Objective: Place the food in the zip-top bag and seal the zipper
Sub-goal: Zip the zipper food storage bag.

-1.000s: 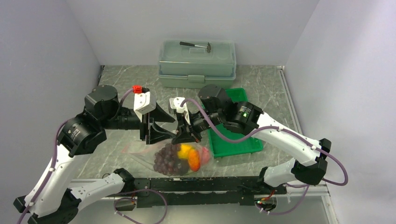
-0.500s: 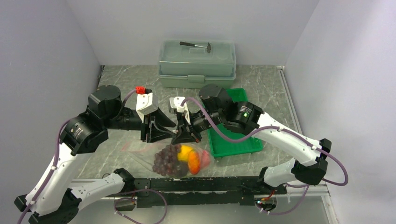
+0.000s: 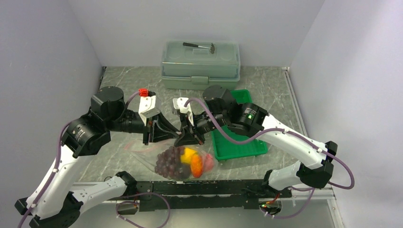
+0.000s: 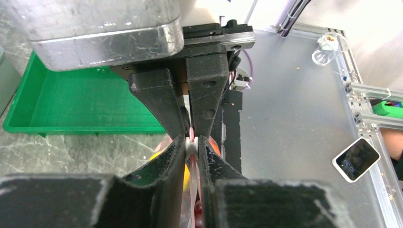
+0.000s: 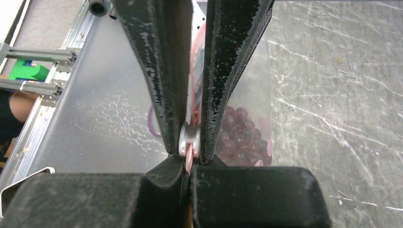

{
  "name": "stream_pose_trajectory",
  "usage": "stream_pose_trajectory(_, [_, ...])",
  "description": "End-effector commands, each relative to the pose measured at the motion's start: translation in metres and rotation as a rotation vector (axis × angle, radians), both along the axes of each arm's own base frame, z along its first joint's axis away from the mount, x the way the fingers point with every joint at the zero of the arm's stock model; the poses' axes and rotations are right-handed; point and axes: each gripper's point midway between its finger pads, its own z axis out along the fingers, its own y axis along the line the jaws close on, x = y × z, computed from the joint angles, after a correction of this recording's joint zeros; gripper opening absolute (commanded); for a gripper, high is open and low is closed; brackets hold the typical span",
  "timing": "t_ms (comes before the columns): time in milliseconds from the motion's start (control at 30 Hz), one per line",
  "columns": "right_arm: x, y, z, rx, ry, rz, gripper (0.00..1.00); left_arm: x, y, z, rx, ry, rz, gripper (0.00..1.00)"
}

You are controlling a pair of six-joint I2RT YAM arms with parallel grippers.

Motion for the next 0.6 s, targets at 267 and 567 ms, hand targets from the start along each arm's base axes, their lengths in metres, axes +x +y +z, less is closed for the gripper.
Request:
stream_pose_trajectory(267, [-0.0014,-0.0036,0.0666,0.210,-0.090,-0.017,0.00,-0.0039,0.0000,0.0004,-0.001,-0.024,-0.038,0.00])
stream_pose_trajectory(567, [0.0022,-0.0100,0.0724,0.233,-0.123,-0.055,0.00,-0.0023,0.0024,-0.0022,0.013,-0.020,-0.016,0.00])
